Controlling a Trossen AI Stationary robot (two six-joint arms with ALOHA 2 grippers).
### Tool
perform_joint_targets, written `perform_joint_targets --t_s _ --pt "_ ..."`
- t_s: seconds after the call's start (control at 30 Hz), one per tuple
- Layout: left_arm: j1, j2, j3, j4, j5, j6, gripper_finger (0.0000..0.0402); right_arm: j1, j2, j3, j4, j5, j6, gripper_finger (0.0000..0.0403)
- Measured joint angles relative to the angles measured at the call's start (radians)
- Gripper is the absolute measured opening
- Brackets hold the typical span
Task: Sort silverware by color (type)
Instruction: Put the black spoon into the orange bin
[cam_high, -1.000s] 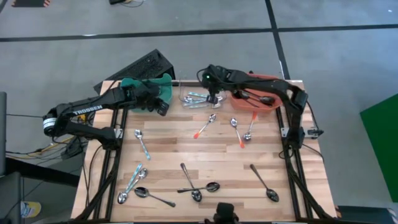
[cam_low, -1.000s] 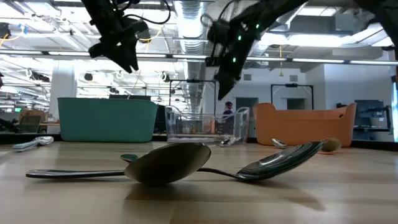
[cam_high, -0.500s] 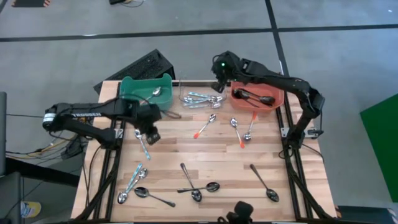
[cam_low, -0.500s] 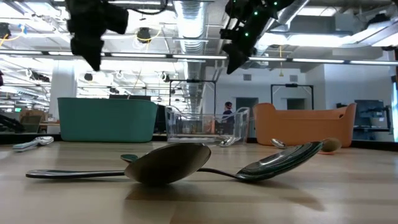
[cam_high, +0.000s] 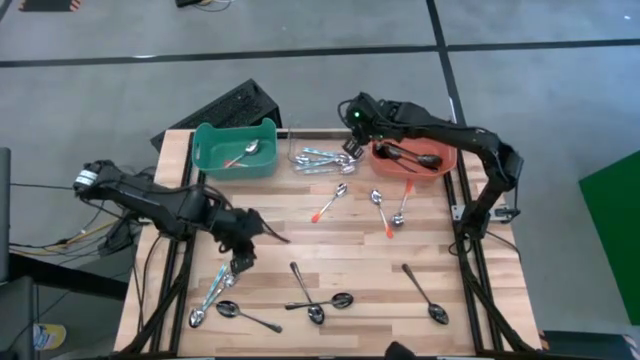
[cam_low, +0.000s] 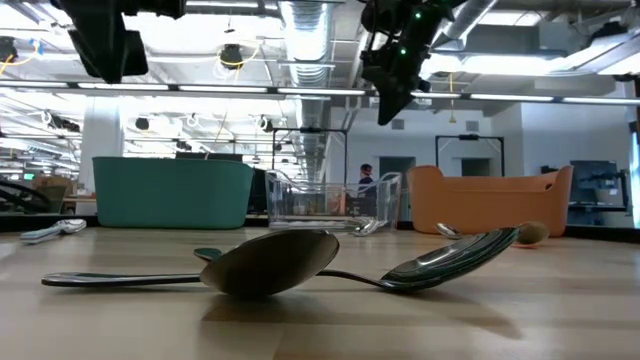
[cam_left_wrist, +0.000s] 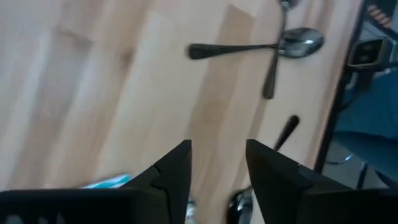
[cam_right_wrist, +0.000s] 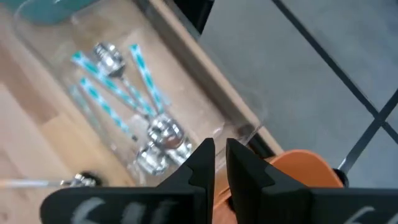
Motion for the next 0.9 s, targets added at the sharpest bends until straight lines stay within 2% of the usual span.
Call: perform_joint_targets --t_s 0.17,0.37,0.6,0.77,0.9 --pt "-0.069 0.035 -0.025 -0.011 -0.007 -0.034 0.0169 0.059 0.000 0.000 -0.065 0.045 0.004 0.0063" --pt "-0.224 0.118 -0.038 -0.008 0.008 -0.040 0.0169 0.133 0.000 0.000 -0.131 0.067 0.060 0.0063" --pt "-0.377 0.234 -0.037 0.096 -0.015 -0.058 0.0168 0.214 0.001 0.000 -0.154 0.067 0.071 0.0063" --pt "-0.439 0.306 -0.037 0.147 -0.076 -0.058 0.0167 0.253 0.001 0.000 -0.154 0.067 0.094 0.0063" --pt "-0.463 0.367 -0.037 0.208 -0.059 -0.038 0.0167 0.271 0.001 0.000 -0.153 0.067 0.113 0.0063"
